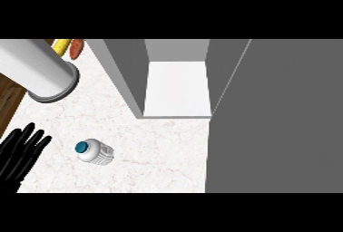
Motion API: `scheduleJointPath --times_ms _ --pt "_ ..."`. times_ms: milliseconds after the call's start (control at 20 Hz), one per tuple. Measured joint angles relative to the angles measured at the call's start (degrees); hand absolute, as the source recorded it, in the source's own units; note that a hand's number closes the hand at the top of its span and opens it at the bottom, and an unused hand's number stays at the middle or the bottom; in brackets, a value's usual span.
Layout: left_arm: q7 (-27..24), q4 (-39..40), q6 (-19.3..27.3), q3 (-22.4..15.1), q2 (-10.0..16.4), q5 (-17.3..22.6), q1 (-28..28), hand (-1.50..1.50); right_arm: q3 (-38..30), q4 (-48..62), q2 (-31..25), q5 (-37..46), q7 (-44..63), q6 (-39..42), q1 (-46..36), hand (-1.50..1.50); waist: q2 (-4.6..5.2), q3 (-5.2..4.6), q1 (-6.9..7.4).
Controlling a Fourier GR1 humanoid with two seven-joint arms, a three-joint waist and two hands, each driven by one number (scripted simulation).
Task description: Pick up the bottled water, place it into the cabinet and close the cabinet
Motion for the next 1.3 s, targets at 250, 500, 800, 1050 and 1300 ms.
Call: scheduleJointPath --times_ms 250,500,800,1050,1300 --pt "-3.54 6.58 0.38 1.77 -1.18 -4.14 -2.46 -1.5 2.33 -0.58 -0.17 1.13 -3.65 1.06 5.34 -1.5 -0.03 0.0 -0.39" --pt "-10.5 16.63 -0.38 1.77 -2.26 -10.87 -4.87 -1.5 3.16 -0.99 -0.76 1.51 -6.53 1.69 8.77 -1.5 0.0 -0.03 -0.69" --pt "-19.23 29.05 -0.82 1.24 -3.5 -16.55 -7.26 -1.5 2.63 -1.09 -2.23 1.71 -11.34 3.56 13.42 -1.5 -0.01 -0.03 -0.79" --pt "-26.23 40.77 -0.32 2.9 -2.82 -19.46 -11.59 -1.5 4.35 -1.24 -2.95 2.02 -14.38 4.52 17.33 -1.5 0.0 -0.06 -1.02" --pt "-33.51 51.98 1.63 3.97 -2.99 -22.35 -15.86 -1.5 5.23 -1.22 -3.67 2.37 -16.67 4.57 19.83 -1.5 0.08 -0.08 -0.99"
